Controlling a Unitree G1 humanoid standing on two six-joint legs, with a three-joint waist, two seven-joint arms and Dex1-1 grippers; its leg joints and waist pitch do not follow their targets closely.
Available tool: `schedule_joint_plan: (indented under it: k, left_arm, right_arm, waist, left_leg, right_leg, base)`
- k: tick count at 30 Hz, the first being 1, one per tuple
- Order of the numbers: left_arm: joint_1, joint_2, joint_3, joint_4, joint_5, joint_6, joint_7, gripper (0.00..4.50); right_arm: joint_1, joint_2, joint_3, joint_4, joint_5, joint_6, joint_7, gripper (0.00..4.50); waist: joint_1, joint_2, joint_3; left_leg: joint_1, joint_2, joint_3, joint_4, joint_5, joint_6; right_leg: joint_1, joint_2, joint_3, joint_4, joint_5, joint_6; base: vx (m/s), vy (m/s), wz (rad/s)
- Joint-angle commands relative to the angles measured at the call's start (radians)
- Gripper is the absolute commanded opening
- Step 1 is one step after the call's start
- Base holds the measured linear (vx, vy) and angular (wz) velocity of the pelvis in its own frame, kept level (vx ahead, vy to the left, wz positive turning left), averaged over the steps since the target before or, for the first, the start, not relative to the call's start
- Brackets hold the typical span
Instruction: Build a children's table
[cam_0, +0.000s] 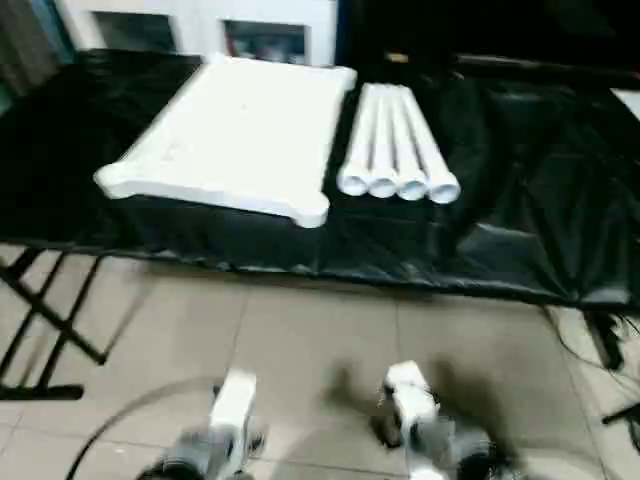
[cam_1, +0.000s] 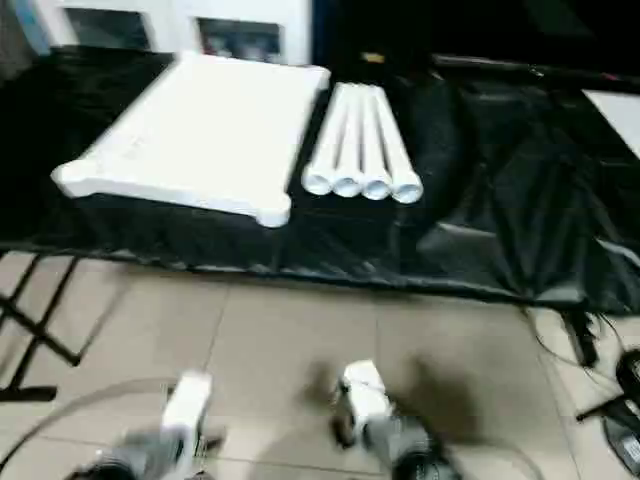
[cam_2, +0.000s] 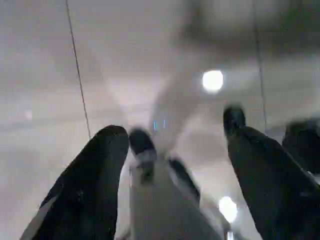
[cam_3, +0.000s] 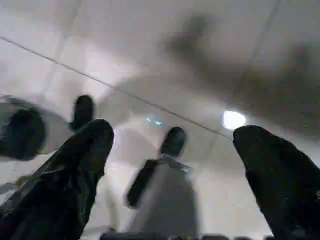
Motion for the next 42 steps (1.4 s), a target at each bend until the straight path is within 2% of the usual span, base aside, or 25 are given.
schedule_joint_plan:
  k: [1,2,7,11,12,13,14,17,18,19,21,23,24,25,28,30,33,34,35,36,38,39,40,41,42]
  left_arm:
    - [0.022,0.02,0.022,-0.05,-0.026,-0.058,-0.024,3.96]
    - [0.027,0.023,0.025,-0.063,-0.031,-0.067,-0.033,3.97]
    - [0.212,0.08,0.028,-0.447,-0.105,-0.077,-0.217,4.0]
    - [0.318,0.119,0.003,-0.645,-0.099,-0.136,-0.239,4.0]
    - [0.344,0.128,0.001,-0.694,-0.103,-0.157,-0.245,4.0]
    - [0.407,0.148,0.03,-0.885,-0.144,-0.127,-0.241,4.0]
    - [0.421,0.15,0.045,-0.941,-0.163,-0.107,-0.238,4.0]
    - [0.448,0.161,0.09,-1.118,-0.145,-0.042,-0.186,4.0]
    - [0.445,0.159,0.112,-1.189,-0.156,-0.011,-0.17,4.0]
    - [0.433,0.163,0.133,-1.259,-0.15,0.044,-0.141,4.0]
    - [0.383,0.18,0.177,-1.407,-0.186,0.137,-0.107,4.0]
    - [0.369,0.186,0.195,-1.445,-0.186,0.169,-0.086,4.0]
    - [0.361,0.187,0.216,-1.491,-0.198,0.215,-0.053,4.0]
    - [0.356,0.186,0.226,-1.512,-0.21,0.236,-0.037,4.0]
    - [0.393,0.189,0.223,-1.561,-0.194,0.236,-0.033,4.0]
    - [0.415,0.169,0.233,-1.605,-0.186,0.268,-0.009,4.0]
    - [0.425,0.142,0.244,-1.617,-0.202,0.303,0.011,4.0]
    - [0.417,0.135,0.24,-1.617,-0.194,0.33,0.032,4.0]
    - [0.414,0.133,0.237,-1.616,-0.192,0.335,0.039,4.0]
    - [0.409,0.132,0.231,-1.614,-0.19,0.343,0.045,4.0]
    - [0.404,0.144,0.216,-1.611,-0.165,0.338,0.053,4.0]
    - [0.395,0.14,0.216,-1.613,-0.169,0.348,0.061,4.0]
    - [0.389,0.135,0.219,-1.615,-0.176,0.357,0.066,4.0]
    - [0.384,0.129,0.222,-1.615,-0.179,0.356,0.072,4.0]
    - [0.377,0.118,0.23,-1.612,-0.189,0.361,0.078,4.0]
  right_arm:
    - [0.011,-0.017,0.005,-0.043,-0.011,-0.035,0.046,4.5]
    - [0.015,-0.019,0.009,-0.053,-0.013,-0.039,0.054,4.5]
    - [0.155,-0.088,0.063,-0.393,0.026,-0.078,0.24,4.5]
    - [0.246,-0.156,0.087,-0.668,0.071,-0.06,0.338,4.5]
    - [0.275,-0.169,0.082,-0.751,0.094,-0.036,0.365,4.5]
    - [0.335,-0.216,0.064,-0.998,0.159,0.05,0.396,4.5]
    - [0.348,-0.227,0.056,-1.06,0.175,0.076,0.399,4.5]
    - [0.388,-0.255,0.024,-1.275,0.237,0.165,0.405,4.5]
    - [0.396,-0.259,-0.001,-1.351,0.266,0.213,0.388,4.5]
    - [0.402,-0.257,-0.033,-1.421,0.282,0.239,0.349,4.5]
    - [0.388,-0.215,-0.12,-1.528,0.271,0.293,0.206,4.5]
    - [0.381,-0.191,-0.134,-1.543,0.228,0.279,0.157,4.5]
    - [0.371,-0.176,-0.122,-1.559,0.133,0.243,0.106,4.5]
    - [0.364,-0.172,-0.11,-1.562,0.079,0.216,0.084,4.5]
    - [0.366,-0.136,-0.111,-1.573,0.144,0.262,0.055,4.5]
    - [0.358,-0.099,-0.126,-1.576,0.192,0.292,0.011,4.5]
    - [0.358,-0.105,-0.089,-1.577,0.156,0.287,0.006,4.5]
    - [0.344,-0.091,-0.061,-1.58,0.14,0.295,0.008,4.5]
    - [0.339,-0.089,-0.053,-1.578,0.134,0.295,0.012,4.5]
    - [0.335,-0.088,-0.041,-1.576,0.122,0.285,0.019,4.5]
    - [0.337,-0.078,-0.034,-1.565,0.107,0.272,0.028,4.5]
    - [0.338,-0.081,-0.021,-1.557,0.1,0.265,0.032,4.5]
    - [0.338,-0.085,-0.013,-1.553,0.098,0.263,0.032,4.5]
    - [0.337,-0.089,-0.006,-1.549,0.099,0.26,0.034,4.5]
    - [0.332,-0.092,-0.001,-1.541,0.103,0.258,0.032,4.5]
  waist:
    - [0.002,0.019,-0.046]
    - [-0.003,0.014,-0.046]
    - [-0.009,0.025,-0.031]
    - [0.001,0.022,-0.034]
    - [-0.002,0.022,-0.035]
    - [0.004,0.017,-0.029]
    - [0.013,0.017,-0.03]
    - [0.01,0.016,-0.029]
    - [0.006,-0.011,-0.023]
    - [0.019,-0.001,-0.023]
    - [0.022,-0.006,-0.025]
    - [0.029,-0.003,-0.027]
    - [0.029,0.001,-0.027]
    - [0.024,-0.005,-0.03]
    - [0.026,-0.002,-0.034]
    - [0.026,-0.001,-0.034]
    - [0.026,-0.002,-0.025]
    - [0.027,-0.013,-0.016]
    - [0.044,-0.032,-0.011]
    - [0.052,-0.008,-0.02]
    - [0.055,-0.005,-0.02]
    - [0.052,0.001,-0.018]
    - [0.057,0.008,-0.019]
    - [0.056,0.008,-0.026]
    - [0.05,0.011,-0.031]
  left_leg:
    - [0.01,0.077,-0.022,-0.079,-0.114,0.105]
    - [0.008,0.077,-0.023,-0.081,-0.125,0.094]
    - [0.007,0.083,-0.024,-0.095,-0.212,0.06]
    - [0.001,0.08,-0.025,-0.088,-0.145,0.078]
    - [0.003,0.077,-0.022,-0.088,-0.14,0.085]
    - [0.002,0.08,-0.024,-0.093,-0.166,0.08]
    - [0.0,0.089,-0.029,-0.094,-0.159,0.076]
    - [0.006,0.082,-0.024,-0.096,-0.169,0.071]
    - [0.003,0.077,-0.02,-0.098,-0.172,0.069]
    - [0.004,0.076,-0.025,-0.101,-0.166,0.059]
    - [0.009,0.07,-0.024,-0.099,-0.156,0.036]
    - [0.008,0.067,-0.025,-0.1,-0.134,0.013]
    - [0.008,0.064,-0.026,-0.1,-0.132,-0.001]
    - [0.003,0.059,-0.024,-0.097,-0.109,-0.015]
    - [0.005,0.053,-0.025,-0.09,-0.07,-0.009]
    - [0.01,0.056,-0.026,-0.096,-0.134,-0.008]
    - [0.034,0.047,-0.016,-0.112,-0.339,-0.008]
    - [0.048,0.041,-0.012,-0.117,-0.412,0.008]
    - [-0.03,0.016,-0.038,-0.116,-0.359,0.074]
    - [-0.033,0.003,-0.058,-0.099,-0.221,0.18]
    - [-0.034,0.002,-0.063,-0.092,-0.17,0.198]
    - [-0.034,0.0,-0.071,-0.094,-0.148,0.205]
    - [-0.019,0.001,-0.077,-0.096,-0.136,0.212]
    - [-0.013,-0.005,-0.083,-0.095,-0.106,0.228]
    - [0.011,-0.013,-0.102,-0.093,-0.035,0.283]
  right_leg:
    - [0.048,-0.104,0.043,-0.062,0.104,-0.342]
    - [0.053,-0.104,0.044,-0.062,0.084,-0.337]
    - [0.049,-0.1,0.046,-0.077,-0.053,-0.291]
    - [0.057,-0.095,0.047,-0.071,0.018,-0.263]
    - [0.05,-0.09,0.046,-0.071,0.021,-0.262]
    - [0.056,-0.091,0.047,-0.077,-0.019,-0.249]
    - [0.063,-0.098,0.051,-0.071,0.001,-0.236]
    - [0.052,-0.083,0.047,-0.075,-0.03,-0.223]
    - [0.051,-0.08,0.047,-0.081,-0.068,-0.212]
    - [0.049,-0.087,0.049,-0.079,-0.133,-0.194]
    - [0.042,-0.081,0.048,-0.084,-0.178,-0.168]
    - [0.036,-0.079,0.048,-0.081,-0.161,-0.159]
    - [0.037,-0.074,0.045,-0.078,-0.143,-0.15]
    - [0.04,-0.071,0.043,-0.073,-0.097,-0.146]
    - [0.044,-0.069,0.044,-0.067,-0.02,-0.142]
    - [0.051,-0.07,0.042,-0.066,-0.049,-0.145]
    - [0.056,-0.056,0.034,-0.095,-0.275,-0.144]
    - [0.058,-0.05,0.029,-0.111,-0.39,-0.14]
    - [0.117,-0.082,0.005,-0.121,-0.459,-0.1]
    - [0.144,-0.124,-0.024,-0.156,-0.568,-0.061]
    - [0.16,-0.128,-0.048,-0.173,-0.582,-0.066]
    - [0.175,-0.113,-0.077,-0.178,-0.538,-0.075]
    - [0.184,-0.098,-0.104,-0.177,-0.475,-0.087]
    - [0.191,-0.081,-0.113,-0.171,-0.412,-0.098]
    - [0.193,-0.044,-0.131,-0.154,-0.289,-0.114]
  base:
    - [0.0,0.0,0.0]
    - [0.0,0.0,0.0]
    - [0.0,0.0,0.0]
    - [0.0,0.0,0.0]
    - [0.0,0.0,0.0]
    - [0.0,0.0,0.0]
    - [0.0,0.0,0.0]
    - [0.0,0.0,0.0]
    - [0.0,0.0,0.0]
    - [0.0,0.0,0.0]
    - [0.0,0.0,0.0]
    - [0.0,0.0,0.0]
    - [0.0,0.0,0.0]
    - [0.0,0.0,0.0]
    - [0.0,0.0,0.0]
    - [0.0,0.0,0.0]
    - [0.0,0.0,0.0]
    - [0.0,0.0,0.0]
    - [0.018,-0.006,0.19]
    - [0.029,-0.003,0.43]
    - [0.047,-0.001,0.49]
    - [0.096,0.011,0.63]
    - [0.096,0.011,0.63]
    - [0.121,0.02,0.73]
    - [0.193,0.013,0.77]
